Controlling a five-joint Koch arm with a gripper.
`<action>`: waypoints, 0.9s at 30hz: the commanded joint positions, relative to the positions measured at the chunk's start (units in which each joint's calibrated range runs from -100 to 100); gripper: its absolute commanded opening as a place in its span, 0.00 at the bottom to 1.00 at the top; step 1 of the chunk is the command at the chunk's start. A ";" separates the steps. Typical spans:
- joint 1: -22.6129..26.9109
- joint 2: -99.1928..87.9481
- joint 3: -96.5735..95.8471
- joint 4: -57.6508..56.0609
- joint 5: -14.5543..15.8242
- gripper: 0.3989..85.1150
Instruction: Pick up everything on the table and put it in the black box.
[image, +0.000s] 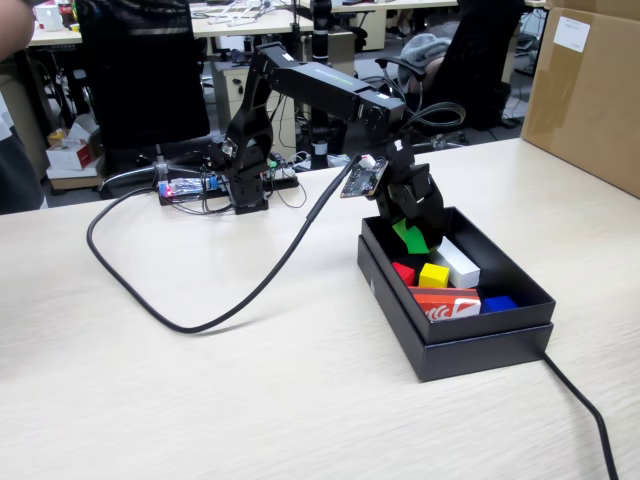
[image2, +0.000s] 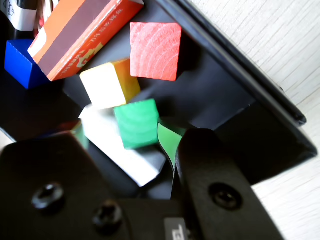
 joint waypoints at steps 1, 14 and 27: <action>0.00 -2.39 0.88 0.05 -0.93 0.44; -6.01 -23.96 8.40 -0.90 -0.49 0.49; -13.97 -51.39 -25.69 13.53 -3.13 0.53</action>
